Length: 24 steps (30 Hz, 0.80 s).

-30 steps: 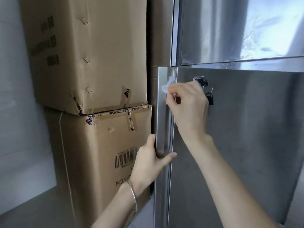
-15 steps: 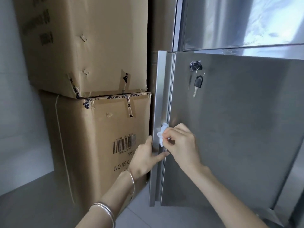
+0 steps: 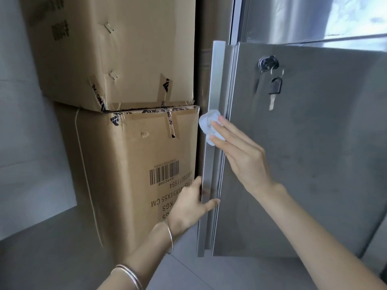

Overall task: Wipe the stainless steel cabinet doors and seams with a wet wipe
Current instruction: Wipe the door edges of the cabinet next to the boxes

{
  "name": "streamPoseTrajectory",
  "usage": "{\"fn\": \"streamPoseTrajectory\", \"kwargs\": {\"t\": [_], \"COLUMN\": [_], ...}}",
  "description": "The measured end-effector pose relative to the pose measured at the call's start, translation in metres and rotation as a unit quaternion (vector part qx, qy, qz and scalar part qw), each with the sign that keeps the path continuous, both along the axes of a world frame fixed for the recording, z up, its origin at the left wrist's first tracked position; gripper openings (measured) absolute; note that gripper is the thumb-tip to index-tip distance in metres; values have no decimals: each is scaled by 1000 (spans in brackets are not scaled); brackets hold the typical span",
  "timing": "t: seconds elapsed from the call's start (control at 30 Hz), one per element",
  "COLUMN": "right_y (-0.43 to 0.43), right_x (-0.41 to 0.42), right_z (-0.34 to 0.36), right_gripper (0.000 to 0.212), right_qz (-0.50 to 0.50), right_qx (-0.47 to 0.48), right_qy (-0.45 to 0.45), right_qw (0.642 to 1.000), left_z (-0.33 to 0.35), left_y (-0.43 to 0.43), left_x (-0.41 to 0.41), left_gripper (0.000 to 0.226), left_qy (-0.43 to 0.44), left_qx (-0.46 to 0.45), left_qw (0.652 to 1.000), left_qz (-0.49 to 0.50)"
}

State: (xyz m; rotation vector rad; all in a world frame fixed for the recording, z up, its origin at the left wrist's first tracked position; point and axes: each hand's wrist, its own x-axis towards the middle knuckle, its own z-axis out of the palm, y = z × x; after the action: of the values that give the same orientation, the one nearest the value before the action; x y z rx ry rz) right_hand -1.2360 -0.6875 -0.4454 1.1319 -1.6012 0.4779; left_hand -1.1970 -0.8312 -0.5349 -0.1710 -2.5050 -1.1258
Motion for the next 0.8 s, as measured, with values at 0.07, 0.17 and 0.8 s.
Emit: {"fn": "streamPoseTrajectory", "kwargs": {"t": [0.07,0.17,0.8], "right_y": [0,3,11], "right_x": [-2,2,22], "right_z": [-21,-44,-57], "right_gripper": [24,19,28], "right_qz": [15,30,1], "right_qx": [6,32,-32], "right_qy": [-1,-39,-20], "right_qw": [1000,998,999], "left_z": [2,4,141], "left_y": [2,4,-15], "left_x": [1,2,11], "left_gripper": [48,52,83], "left_qy": [-3,-9,12], "left_qx": [4,-3,243], "left_qw": [1000,1000,931], "left_qz": [15,14,-273]}}
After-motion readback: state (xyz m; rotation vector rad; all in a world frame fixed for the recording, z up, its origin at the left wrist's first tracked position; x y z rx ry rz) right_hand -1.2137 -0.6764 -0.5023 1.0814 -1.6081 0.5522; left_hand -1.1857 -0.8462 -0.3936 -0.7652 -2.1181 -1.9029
